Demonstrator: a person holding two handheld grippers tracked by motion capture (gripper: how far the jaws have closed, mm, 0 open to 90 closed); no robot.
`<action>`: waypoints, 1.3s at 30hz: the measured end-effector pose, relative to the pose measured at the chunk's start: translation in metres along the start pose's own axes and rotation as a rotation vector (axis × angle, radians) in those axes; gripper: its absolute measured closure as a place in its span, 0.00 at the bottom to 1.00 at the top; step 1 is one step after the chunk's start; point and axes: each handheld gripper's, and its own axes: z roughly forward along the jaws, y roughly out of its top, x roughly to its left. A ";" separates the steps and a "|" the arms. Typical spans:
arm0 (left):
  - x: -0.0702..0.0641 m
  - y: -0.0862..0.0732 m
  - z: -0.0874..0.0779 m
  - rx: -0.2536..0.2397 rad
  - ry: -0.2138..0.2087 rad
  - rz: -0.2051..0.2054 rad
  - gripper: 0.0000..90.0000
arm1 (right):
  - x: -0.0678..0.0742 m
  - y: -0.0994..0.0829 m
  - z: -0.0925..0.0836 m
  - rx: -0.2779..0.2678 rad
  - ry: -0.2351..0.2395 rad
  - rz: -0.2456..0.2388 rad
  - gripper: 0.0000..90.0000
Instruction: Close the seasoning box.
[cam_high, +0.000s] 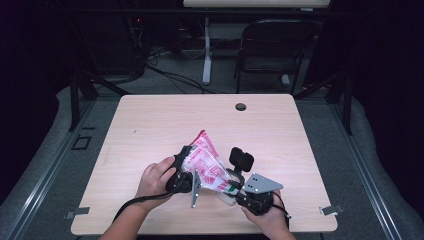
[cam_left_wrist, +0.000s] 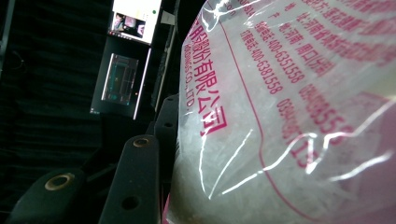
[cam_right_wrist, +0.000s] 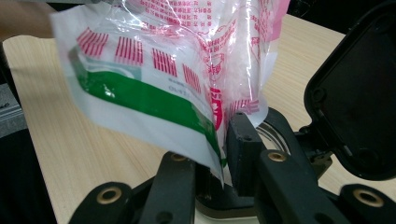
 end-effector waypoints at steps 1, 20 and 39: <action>0.000 0.000 0.000 0.001 0.002 -0.001 0.70 | 0.000 0.000 -0.002 -0.002 -0.002 -0.001 0.90; 0.005 0.004 -0.003 -0.007 0.032 0.007 0.70 | 0.002 0.001 -0.001 0.003 0.001 -0.013 1.00; 0.006 0.006 -0.004 -0.009 0.051 0.033 0.69 | 0.001 0.001 -0.001 0.008 -0.002 -0.013 1.00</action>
